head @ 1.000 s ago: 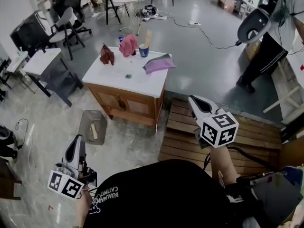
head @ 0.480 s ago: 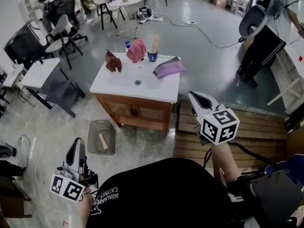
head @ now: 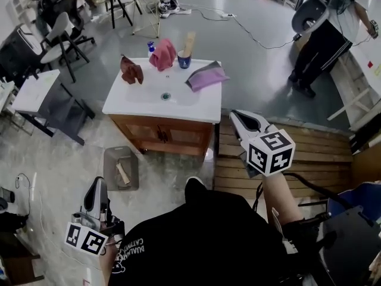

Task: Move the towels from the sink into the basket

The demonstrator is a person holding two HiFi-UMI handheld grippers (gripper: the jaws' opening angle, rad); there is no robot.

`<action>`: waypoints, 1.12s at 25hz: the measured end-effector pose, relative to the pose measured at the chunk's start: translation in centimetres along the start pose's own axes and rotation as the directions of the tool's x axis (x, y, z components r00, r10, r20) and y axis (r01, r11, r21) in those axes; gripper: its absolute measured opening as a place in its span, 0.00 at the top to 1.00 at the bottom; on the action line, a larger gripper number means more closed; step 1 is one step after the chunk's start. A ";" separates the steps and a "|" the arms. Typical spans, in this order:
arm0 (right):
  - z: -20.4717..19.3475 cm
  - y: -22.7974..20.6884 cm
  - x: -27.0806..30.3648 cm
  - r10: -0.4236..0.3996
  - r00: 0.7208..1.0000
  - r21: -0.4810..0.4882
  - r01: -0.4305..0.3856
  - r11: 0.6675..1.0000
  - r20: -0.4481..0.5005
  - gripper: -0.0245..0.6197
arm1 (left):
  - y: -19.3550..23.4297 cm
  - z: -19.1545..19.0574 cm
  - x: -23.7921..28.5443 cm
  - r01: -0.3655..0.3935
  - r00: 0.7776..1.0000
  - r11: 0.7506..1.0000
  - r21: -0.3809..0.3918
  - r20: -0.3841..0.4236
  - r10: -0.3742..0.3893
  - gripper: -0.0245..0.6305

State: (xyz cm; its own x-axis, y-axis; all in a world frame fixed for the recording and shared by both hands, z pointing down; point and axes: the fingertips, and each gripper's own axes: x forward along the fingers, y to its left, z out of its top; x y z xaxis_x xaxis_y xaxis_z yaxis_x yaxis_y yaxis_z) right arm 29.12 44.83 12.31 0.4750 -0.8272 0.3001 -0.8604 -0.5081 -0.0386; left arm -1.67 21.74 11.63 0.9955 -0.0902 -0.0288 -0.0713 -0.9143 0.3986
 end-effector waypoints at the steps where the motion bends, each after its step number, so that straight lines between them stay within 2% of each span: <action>1: 0.0 0.0 0.7 0.004 1.000 0.005 -0.004 1.000 0.000 0.95 | 0.3 -0.1 0.3 0.000 1.000 1.000 0.003 -0.007 0.000 0.96; 5: 0.1 0.3 3.5 0.031 1.000 0.005 -0.031 1.000 -0.002 0.95 | 1.6 -0.3 1.8 -0.004 1.000 1.000 -0.017 -0.018 0.004 0.96; 8: 0.6 -0.7 5.5 0.033 0.999 0.003 -0.033 0.999 0.006 0.95 | 2.5 0.5 3.6 -0.007 1.000 1.000 -0.002 -0.010 0.007 0.96; 13: 2.3 -4.4 9.7 0.023 0.999 0.041 -0.025 0.999 0.036 0.95 | 4.3 2.0 8.1 -0.013 1.000 1.000 0.028 0.012 0.012 0.96; 21: 6.1 -10.7 17.1 0.010 0.997 0.027 -0.012 1.000 0.076 0.95 | 7.1 4.2 17.9 0.010 0.999 0.998 0.057 0.036 -0.012 0.96; 25: 6.7 -14.1 20.7 -0.011 0.997 0.030 0.009 1.000 0.072 0.95 | 8.7 4.2 22.5 0.018 1.000 0.998 0.056 0.017 -0.019 0.96; 28: 6.6 -16.6 23.9 -0.006 0.999 0.024 0.005 1.000 0.051 0.95 | 10.6 3.3 25.3 -0.015 1.000 0.999 0.037 0.002 0.015 0.96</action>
State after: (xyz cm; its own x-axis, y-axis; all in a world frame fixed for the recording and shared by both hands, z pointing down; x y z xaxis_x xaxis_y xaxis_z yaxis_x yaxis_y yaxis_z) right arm 55.97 31.87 13.79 0.4893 -0.8352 0.2511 -0.8533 -0.5180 -0.0601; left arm 22.51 8.47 12.11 0.9942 -0.1051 -0.0247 -0.0889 -0.9268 0.3649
